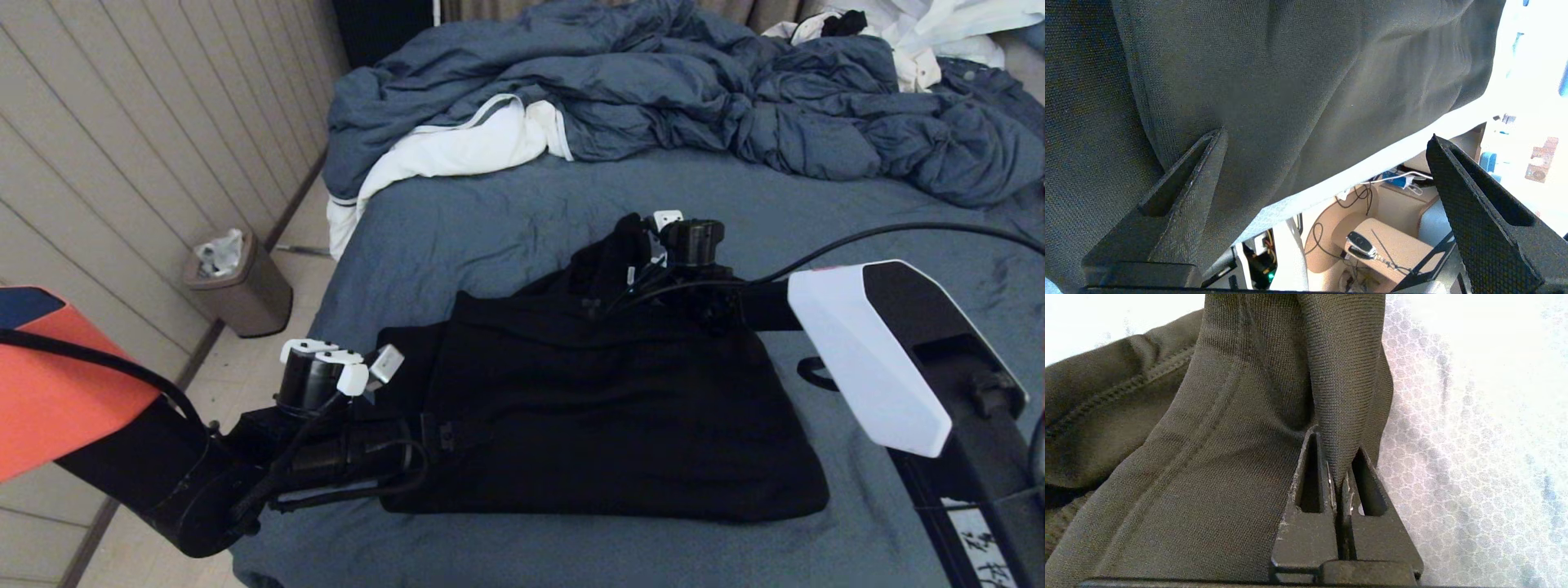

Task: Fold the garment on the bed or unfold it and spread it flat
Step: Fold the black sweatshirt

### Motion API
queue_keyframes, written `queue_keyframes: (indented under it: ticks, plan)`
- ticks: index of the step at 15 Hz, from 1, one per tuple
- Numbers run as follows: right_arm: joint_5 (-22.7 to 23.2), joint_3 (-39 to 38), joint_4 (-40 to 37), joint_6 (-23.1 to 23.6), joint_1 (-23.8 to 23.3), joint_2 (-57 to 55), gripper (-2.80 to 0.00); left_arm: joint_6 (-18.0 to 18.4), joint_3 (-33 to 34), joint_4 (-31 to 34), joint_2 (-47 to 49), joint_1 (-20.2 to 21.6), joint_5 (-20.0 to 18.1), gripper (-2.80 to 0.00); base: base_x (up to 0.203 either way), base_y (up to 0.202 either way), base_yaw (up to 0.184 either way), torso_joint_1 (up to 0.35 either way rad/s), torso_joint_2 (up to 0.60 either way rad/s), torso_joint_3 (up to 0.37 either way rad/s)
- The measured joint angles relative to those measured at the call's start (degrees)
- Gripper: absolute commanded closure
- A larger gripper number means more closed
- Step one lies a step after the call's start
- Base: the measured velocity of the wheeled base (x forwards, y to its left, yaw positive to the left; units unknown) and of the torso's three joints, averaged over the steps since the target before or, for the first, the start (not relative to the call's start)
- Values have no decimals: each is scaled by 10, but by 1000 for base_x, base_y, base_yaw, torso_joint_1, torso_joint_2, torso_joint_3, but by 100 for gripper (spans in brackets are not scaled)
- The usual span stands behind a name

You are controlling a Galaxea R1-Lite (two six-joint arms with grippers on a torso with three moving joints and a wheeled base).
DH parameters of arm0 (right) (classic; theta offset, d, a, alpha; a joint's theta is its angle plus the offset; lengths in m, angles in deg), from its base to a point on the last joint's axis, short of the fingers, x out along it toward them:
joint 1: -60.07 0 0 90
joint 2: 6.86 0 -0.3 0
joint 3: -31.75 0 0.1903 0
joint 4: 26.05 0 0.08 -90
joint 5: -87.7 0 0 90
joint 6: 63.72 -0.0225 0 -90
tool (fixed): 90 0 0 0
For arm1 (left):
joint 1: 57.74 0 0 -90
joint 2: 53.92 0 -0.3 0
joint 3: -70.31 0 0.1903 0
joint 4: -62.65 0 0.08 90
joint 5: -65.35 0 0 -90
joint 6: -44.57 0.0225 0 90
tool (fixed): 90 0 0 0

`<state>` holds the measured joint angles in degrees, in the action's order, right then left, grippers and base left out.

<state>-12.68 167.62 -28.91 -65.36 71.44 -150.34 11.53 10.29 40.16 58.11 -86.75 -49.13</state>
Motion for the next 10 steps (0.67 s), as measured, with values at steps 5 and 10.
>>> queue_keyframes:
  ticks: [5, 10]
  plan:
    - [-29, -4, 17, -12, 8, 19, 0, 0, 0, 0, 0, -3, 1, -280, 0, 0, 0, 0, 0, 0]
    - [-47, -52, 41, -18, 27, 76, 0, 0, 6, -13, -2, -5, 2, -280, 0, 0, 0, 0, 0, 0]
